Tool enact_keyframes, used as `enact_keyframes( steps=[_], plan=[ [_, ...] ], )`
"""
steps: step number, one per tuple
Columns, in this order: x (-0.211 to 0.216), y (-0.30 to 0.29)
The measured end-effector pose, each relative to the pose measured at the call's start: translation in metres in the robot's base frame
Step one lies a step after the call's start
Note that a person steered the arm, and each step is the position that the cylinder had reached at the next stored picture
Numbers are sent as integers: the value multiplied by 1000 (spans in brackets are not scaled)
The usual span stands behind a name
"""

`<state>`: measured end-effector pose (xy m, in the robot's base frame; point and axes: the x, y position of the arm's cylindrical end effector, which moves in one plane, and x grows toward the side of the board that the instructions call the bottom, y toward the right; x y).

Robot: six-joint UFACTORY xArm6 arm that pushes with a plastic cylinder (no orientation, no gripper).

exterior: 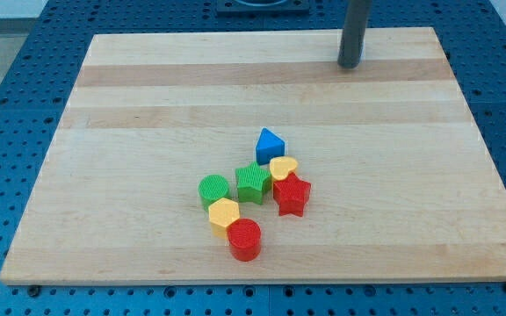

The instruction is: Move the blue triangle towards the top center

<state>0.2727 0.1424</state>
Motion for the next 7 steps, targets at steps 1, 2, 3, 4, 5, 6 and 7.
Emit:
enact_keyframes(
  steps=[1, 2, 3, 4, 5, 6, 7],
  plan=[
    [0, 2],
    [23, -62],
    [47, -135],
    [90, -192],
    [142, -231],
    [208, -237],
    [210, -237]
  ],
)
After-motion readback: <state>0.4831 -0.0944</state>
